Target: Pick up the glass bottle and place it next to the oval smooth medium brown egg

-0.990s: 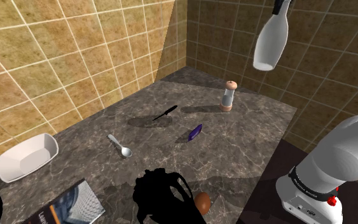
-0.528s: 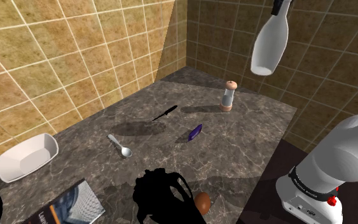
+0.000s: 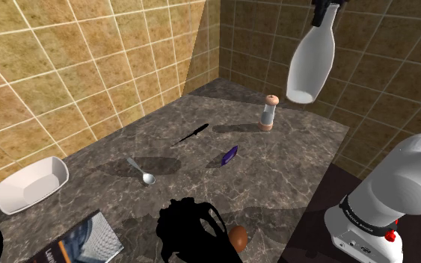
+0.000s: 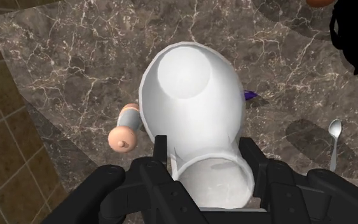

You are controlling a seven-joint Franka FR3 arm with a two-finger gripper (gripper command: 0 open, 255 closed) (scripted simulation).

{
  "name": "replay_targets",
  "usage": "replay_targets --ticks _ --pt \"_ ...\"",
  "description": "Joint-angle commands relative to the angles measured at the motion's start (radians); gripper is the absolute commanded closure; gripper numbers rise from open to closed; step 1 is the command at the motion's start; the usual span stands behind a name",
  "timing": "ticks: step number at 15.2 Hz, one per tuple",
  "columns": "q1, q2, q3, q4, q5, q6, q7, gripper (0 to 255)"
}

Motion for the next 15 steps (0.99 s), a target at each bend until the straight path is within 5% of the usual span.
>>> replay_targets --ticks 1,15 --pt "0.008 -0.025 0.035 -0.014 0.019 -0.011 0.045 255" --pt "0.057 -0.099 0.321 -0.009 0.195 -0.063 0.389 255"
